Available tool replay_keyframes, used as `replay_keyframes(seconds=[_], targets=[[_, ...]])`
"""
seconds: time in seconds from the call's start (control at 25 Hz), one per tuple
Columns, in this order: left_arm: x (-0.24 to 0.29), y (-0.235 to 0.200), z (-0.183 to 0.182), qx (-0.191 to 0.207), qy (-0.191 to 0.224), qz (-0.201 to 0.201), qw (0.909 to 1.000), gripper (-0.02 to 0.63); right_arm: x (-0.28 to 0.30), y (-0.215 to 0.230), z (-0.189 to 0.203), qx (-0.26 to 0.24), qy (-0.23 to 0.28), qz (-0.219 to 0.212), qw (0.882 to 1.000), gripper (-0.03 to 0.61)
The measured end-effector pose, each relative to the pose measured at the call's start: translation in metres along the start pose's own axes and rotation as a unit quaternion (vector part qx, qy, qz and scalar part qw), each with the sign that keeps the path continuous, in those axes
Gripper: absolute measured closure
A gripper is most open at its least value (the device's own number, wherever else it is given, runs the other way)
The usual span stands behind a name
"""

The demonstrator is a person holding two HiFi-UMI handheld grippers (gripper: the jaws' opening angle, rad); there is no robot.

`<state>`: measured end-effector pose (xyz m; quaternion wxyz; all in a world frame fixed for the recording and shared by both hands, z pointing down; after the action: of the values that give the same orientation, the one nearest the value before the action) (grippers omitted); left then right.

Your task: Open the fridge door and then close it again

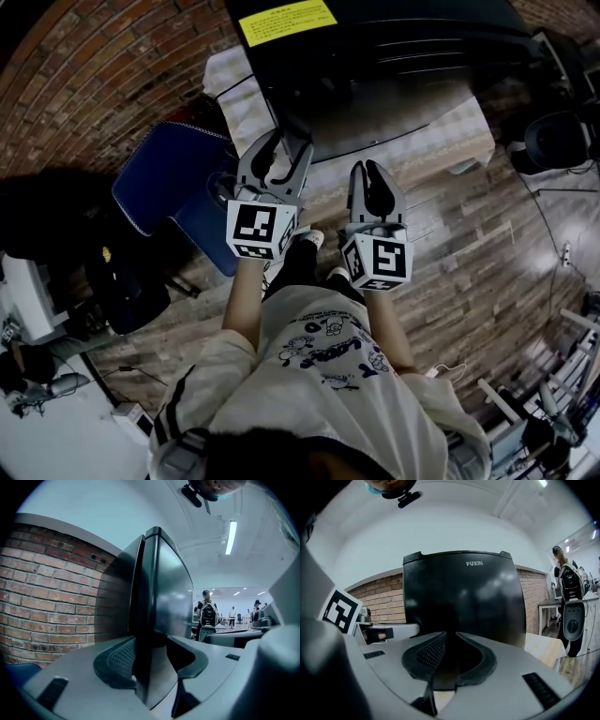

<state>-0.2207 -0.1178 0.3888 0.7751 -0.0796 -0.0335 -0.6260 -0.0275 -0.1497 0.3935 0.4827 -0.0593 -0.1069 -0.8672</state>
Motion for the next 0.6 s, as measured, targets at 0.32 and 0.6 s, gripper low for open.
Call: replay_keyframes(seconds=[0.32,0.6], targets=[[0.001,0.003,-0.001,0.0,-0.004,-0.009,1.0,0.407,-0.005,0.007,-0.002,-0.002,0.001,-0.008,1.0,0.508],[-0.017,0.034,0.006,0.003,0.007,-0.009,0.9999,0.41,-0.01,0.012,-0.001,-0.001,0.003,-0.012,1.0,0.508]])
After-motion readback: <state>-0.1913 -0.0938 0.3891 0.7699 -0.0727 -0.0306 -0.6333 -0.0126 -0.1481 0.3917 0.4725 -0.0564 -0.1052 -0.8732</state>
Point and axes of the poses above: the fingertips, and each gripper's own axes: x forward along the fingers, y to its right, z out of its underside, the point moved 10 cm from there along -x, backward along the fingers, and after that the axes turned 8 degrees about z, right-handed, at the moved point
